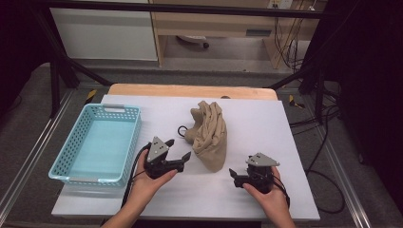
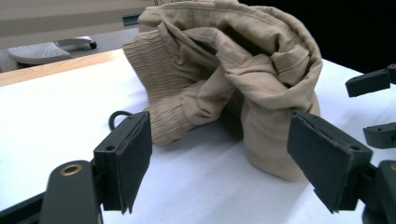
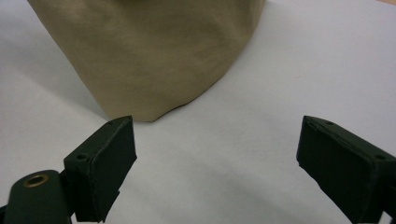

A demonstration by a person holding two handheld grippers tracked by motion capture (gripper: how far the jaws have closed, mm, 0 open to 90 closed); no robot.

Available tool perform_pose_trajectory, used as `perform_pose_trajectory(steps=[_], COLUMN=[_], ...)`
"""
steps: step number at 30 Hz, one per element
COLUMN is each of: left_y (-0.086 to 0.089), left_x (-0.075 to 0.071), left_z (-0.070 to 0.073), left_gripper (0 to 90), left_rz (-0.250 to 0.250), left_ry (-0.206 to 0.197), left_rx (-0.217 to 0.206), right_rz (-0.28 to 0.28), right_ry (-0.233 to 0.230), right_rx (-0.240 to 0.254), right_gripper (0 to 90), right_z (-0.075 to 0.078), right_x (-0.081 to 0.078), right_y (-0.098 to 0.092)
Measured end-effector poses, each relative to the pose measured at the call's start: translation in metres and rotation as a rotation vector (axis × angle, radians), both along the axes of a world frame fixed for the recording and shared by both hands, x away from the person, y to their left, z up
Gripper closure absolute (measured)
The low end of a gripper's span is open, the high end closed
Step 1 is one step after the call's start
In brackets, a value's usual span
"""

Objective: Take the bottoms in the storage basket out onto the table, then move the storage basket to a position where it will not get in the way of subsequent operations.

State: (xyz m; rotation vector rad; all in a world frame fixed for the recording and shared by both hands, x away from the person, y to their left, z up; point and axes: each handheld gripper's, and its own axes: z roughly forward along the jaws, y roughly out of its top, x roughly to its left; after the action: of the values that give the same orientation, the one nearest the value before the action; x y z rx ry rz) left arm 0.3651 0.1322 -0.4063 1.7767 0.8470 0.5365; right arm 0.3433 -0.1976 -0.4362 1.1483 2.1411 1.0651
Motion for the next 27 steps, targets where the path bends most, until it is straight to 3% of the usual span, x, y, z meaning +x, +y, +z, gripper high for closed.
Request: perform_pose_trajectory(steps=[9, 14, 16, 18, 21, 27], left_y=[0.013, 0.019, 0.021, 0.025, 0.031, 0.035], left_x=[-0.008, -0.009, -0.008, -0.007, -0.006, -0.011], left_z=[-0.002, -0.014, -0.017, -0.020, -0.018, -0.016], left_gripper=[20.9, 21.0, 21.1, 21.1, 21.3, 21.1], left_rz=[0.010, 0.028, 0.016, 0.038, 0.060, 0.077], left_ry=[0.014, 0.020, 0.031, 0.017, 0.038, 0.026], left_rx=[0.014, -0.004, 0.016, 0.035, -0.002, 0.004], right_rz=[0.003, 0.011, 0.015, 0.020, 0.015, 0.023], right_ry=[-0.001, 0.007, 0.009, 0.006, 0.001, 0.000], right_rx=[-0.005, -0.010, -0.014, -0.013, 0.007, 0.039], right_gripper=[12.0, 11.6, 11.7, 11.7, 11.7, 11.1], right_z=[0.000, -0.001, -0.001, -0.001, 0.002, 0.008], right_x=[-0.001, -0.001, -0.001, -0.001, -0.002, -0.003], right_y=[0.002, 0.005, 0.006, 0.006, 0.004, 0.008])
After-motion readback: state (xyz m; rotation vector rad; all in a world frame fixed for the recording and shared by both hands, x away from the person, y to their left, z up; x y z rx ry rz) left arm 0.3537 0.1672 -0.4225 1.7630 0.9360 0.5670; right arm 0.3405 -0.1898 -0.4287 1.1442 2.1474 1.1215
